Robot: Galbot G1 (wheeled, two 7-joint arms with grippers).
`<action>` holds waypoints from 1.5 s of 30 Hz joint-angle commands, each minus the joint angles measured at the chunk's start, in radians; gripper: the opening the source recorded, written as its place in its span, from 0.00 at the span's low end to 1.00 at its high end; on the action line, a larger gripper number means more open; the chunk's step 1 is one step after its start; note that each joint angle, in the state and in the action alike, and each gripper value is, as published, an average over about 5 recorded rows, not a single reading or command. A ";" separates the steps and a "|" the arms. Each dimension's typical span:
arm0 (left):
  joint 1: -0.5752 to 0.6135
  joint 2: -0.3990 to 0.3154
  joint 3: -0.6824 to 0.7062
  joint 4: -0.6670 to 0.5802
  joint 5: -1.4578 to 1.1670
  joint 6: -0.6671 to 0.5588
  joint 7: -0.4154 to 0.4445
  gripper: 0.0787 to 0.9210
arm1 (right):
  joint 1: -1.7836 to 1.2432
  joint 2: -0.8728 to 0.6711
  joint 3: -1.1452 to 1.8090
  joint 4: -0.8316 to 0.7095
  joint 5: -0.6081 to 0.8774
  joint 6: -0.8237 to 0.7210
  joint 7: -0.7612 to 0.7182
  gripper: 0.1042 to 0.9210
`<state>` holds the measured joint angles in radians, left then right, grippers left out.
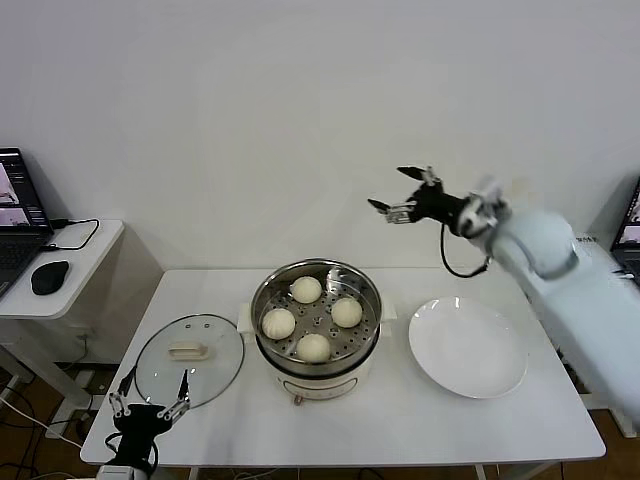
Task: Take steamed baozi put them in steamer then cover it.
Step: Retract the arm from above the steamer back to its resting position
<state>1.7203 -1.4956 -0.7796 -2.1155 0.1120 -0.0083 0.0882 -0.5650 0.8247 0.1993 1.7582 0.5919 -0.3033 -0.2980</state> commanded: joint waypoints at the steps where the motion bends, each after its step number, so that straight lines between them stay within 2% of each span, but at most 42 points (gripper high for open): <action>1: -0.019 0.057 0.017 0.033 0.073 -0.038 -0.019 0.88 | -0.837 0.240 0.625 0.188 -0.029 0.192 0.155 0.88; 7: -0.053 0.090 0.012 0.093 0.290 -0.087 -0.060 0.88 | -0.938 0.360 0.623 0.175 -0.056 0.228 0.145 0.88; 11: -0.086 0.129 0.005 0.151 0.701 -0.243 -0.102 0.88 | -0.968 0.393 0.636 0.171 -0.047 0.240 0.144 0.88; 14: -0.120 0.160 0.022 0.201 0.953 -0.282 -0.137 0.88 | -0.976 0.406 0.643 0.162 -0.048 0.250 0.144 0.88; 17: -0.159 0.195 0.060 0.250 1.064 -0.234 -0.164 0.88 | -0.986 0.409 0.642 0.166 -0.054 0.253 0.144 0.88; 19: -0.176 0.227 0.092 0.280 1.134 -0.157 -0.189 0.88 | -0.991 0.409 0.645 0.175 -0.060 0.248 0.139 0.88; 23: -0.187 0.314 0.177 0.352 1.239 0.012 -0.299 0.88 | -0.996 0.406 0.662 0.189 -0.073 0.238 0.127 0.88; 26: -0.213 0.338 0.213 0.390 1.265 0.088 -0.349 0.88 | -1.001 0.408 0.675 0.193 -0.077 0.237 0.123 0.88; 31: -0.270 0.346 0.219 0.432 1.246 0.112 -0.326 0.88 | -1.004 0.417 0.684 0.186 -0.086 0.238 0.118 0.88; 37: -0.339 0.343 0.244 0.492 1.169 0.111 -0.240 0.88 | -0.994 0.437 0.684 0.172 -0.090 0.238 0.119 0.88; 45: -0.404 0.342 0.264 0.556 1.176 0.116 -0.208 0.88 | -0.989 0.440 0.690 0.160 -0.090 0.241 0.117 0.88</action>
<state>1.4016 -1.1763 -0.5504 -1.6510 1.2459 0.0619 -0.1423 -1.5416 1.2496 0.8743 1.9213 0.5057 -0.0654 -0.1804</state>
